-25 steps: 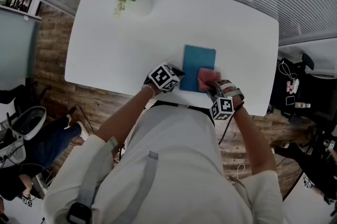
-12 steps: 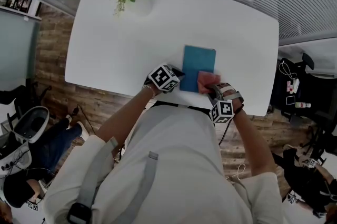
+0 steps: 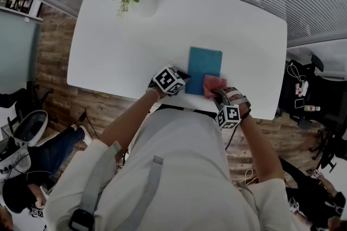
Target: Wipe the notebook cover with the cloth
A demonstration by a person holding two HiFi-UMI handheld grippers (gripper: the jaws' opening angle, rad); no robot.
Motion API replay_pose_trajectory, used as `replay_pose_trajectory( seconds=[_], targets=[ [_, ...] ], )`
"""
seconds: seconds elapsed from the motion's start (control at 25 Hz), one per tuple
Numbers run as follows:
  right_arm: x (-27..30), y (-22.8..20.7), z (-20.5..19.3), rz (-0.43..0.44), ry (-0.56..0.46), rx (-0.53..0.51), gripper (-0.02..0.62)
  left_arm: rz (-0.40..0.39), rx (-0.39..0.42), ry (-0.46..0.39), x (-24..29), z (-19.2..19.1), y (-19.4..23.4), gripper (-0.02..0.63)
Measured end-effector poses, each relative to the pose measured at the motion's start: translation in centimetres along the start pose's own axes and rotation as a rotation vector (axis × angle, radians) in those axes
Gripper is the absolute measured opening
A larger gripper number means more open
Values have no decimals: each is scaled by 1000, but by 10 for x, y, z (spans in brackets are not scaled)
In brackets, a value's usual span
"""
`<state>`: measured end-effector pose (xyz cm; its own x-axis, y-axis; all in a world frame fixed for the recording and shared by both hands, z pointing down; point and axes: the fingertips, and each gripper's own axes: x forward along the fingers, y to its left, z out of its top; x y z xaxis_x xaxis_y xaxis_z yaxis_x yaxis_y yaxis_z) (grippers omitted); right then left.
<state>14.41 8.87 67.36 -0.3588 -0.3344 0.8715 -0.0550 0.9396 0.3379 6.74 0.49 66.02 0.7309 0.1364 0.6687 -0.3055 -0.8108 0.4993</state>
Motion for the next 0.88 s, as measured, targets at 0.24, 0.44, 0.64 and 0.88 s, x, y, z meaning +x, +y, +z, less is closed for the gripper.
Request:
replay_pose_trajectory(
  seconds=[0.24,0.44,0.64,0.88],
  targets=[
    [-1,4,0,11,-2,-2,6,-1,0,-1,0,0,0,-2],
    [-2,5,1,8,-2,0,6,1,1,0,0,0,-1,-2],
    [-3,8,1,10,-5,5,6,2,1,0,0,0,0,-2],
    [-4,9,2,6,-6,30,6,3,3,-1,-1,0,-1,-2]
  ],
)
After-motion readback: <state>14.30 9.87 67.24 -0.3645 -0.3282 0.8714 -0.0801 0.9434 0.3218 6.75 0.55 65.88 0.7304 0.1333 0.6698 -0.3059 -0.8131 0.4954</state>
